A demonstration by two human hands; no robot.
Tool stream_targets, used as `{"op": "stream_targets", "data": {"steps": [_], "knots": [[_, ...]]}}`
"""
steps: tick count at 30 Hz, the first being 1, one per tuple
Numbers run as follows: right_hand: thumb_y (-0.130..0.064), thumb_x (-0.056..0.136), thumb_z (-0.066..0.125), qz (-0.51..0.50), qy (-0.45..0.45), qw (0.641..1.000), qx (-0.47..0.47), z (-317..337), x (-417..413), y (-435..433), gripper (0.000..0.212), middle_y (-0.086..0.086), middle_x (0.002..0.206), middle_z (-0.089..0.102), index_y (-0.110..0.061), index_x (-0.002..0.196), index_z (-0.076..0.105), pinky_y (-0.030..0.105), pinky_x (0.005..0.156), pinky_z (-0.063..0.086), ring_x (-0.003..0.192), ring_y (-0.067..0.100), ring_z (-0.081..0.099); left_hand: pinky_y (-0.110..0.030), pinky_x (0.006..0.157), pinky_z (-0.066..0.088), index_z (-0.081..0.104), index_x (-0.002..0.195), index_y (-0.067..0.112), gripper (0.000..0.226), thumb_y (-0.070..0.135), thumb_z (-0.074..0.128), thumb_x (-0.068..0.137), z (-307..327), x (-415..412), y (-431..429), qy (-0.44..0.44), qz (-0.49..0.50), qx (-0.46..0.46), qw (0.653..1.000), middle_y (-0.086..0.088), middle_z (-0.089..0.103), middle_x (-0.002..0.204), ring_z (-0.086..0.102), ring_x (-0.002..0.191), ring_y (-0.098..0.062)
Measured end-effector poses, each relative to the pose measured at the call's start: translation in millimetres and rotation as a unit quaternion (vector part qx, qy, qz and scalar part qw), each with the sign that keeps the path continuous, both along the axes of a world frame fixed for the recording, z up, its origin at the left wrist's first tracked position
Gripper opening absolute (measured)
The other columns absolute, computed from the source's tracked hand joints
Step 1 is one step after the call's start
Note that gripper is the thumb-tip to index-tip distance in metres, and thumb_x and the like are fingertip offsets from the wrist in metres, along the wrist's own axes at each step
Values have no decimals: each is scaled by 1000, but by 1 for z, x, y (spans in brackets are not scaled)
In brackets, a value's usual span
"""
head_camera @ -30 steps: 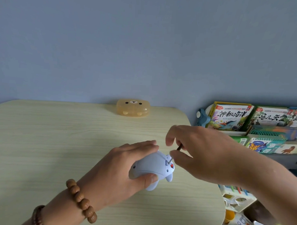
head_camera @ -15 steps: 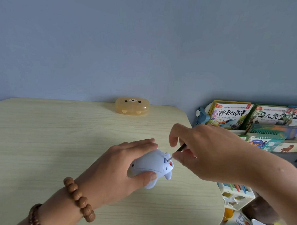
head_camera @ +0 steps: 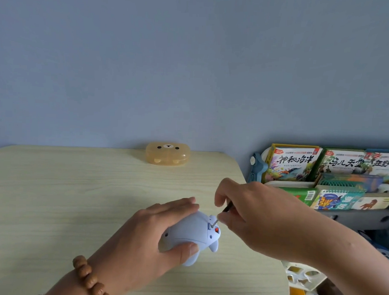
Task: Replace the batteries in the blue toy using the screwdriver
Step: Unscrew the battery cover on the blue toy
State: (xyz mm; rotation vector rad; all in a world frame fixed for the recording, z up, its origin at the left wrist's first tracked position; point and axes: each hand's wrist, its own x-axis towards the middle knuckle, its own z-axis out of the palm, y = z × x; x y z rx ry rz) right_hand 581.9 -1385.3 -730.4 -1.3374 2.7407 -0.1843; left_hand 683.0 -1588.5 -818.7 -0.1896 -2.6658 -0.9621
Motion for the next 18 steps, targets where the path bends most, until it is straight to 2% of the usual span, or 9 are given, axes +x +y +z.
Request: {"op": "stream_targets", "data": {"steps": [2,6,8,10,13,15,17,18], "knots": [[-49,97,48,-7,8,1000,7,-1,-1,-1,13,-12,86,61,-37,97,44,32,64,47,76,14,60,-1,99,34,49,136,50,63,62,63,76,1,0,0,0,-3,3,1000,50,26,143,38,131,19],[-57,94,50,-24,40,999,-3,1,-2,-4,31,-7,78,60,-29,82,50,33,64,49,71,17,58,1,98,33,49,137,49,64,63,62,75,1,-1,0,0,-3,-1,1000,50,29,143,37,131,19],[-65,94,40,-21,84,996,20,-1,0,-6,44,-4,71,53,-25,76,50,33,65,49,68,22,54,0,100,32,51,137,46,65,64,63,75,0,-1,0,-1,1,-4,1000,44,39,142,39,131,18],[-70,93,32,-21,97,994,35,-2,1,-6,50,-4,74,55,-26,82,53,34,68,47,71,25,54,0,102,31,52,137,45,65,63,64,76,-1,0,-1,-3,1,2,1000,40,42,143,38,132,18],[-68,92,37,-20,42,999,15,2,3,-1,36,-12,76,53,-35,105,45,37,71,46,75,18,54,-1,104,28,51,137,47,65,63,65,76,1,1,-1,-6,0,4,1000,44,37,144,36,132,20],[-58,94,44,-3,19,1000,19,6,3,2,24,-15,83,54,-37,105,39,37,70,45,77,16,53,0,104,28,51,137,47,65,62,65,76,1,1,0,-5,1,8,1000,46,35,143,36,132,21],[-49,96,46,10,21,999,28,8,3,2,15,-14,92,59,-36,99,40,35,68,45,78,16,54,0,103,28,52,136,46,64,62,66,75,1,0,0,-4,4,18,1000,47,37,142,36,132,21],[-48,97,46,13,30,999,31,8,2,1,15,-14,91,57,-35,95,40,34,67,45,77,16,54,0,104,29,53,136,45,64,61,65,75,1,0,0,-4,5,21,1000,46,38,141,37,131,21]]}}
